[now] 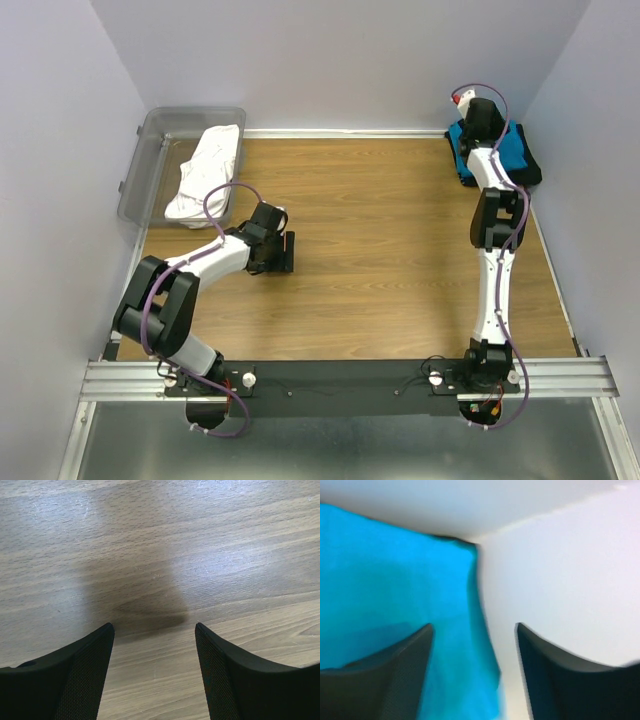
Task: Fold and stack the t-shirts
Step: Neatly place the folded tshirt to the corner, then reset both grippers
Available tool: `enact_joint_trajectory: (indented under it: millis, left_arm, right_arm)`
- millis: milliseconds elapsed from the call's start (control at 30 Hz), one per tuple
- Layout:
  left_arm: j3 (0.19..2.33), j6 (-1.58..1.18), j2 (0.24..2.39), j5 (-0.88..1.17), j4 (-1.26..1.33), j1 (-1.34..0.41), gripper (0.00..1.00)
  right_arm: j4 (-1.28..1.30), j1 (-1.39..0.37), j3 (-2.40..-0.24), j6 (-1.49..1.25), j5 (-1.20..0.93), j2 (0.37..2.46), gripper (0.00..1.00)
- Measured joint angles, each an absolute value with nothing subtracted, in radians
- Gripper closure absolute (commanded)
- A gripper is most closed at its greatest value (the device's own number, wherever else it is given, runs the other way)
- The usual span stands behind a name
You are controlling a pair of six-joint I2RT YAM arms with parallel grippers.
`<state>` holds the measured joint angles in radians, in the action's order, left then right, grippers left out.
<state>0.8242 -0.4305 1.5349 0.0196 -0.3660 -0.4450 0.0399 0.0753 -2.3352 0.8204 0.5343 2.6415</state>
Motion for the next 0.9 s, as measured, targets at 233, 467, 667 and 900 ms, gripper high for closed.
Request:
enact_joint_trajectory:
  millis: [233,467,667,900]
  left_arm:
    - [0.836,-0.429,1.541,0.021,-0.377,-0.445,0.26]
    - [0.846,-0.440,1.519,0.000,-0.401,-0.445,0.25]
    - [0.904,-0.456,1.382,-0.095,-0.410,-0.445,0.25]
    - [0.975,-0.483,1.168,-0.290,-0.406,-0.445,0.25]
  right_arm:
    - [-0.106,0.076,-2.321,0.874,0.693,2.650,0.09]
    - [-0.131,0.076,-2.045,0.783,0.740,2.470,0.00]
    - [0.023,0.069,-1.867,0.494,0.661,2.117,0.00]
    - [0.144,0.065,-1.677,0.136,0.480,1.649,0.00]
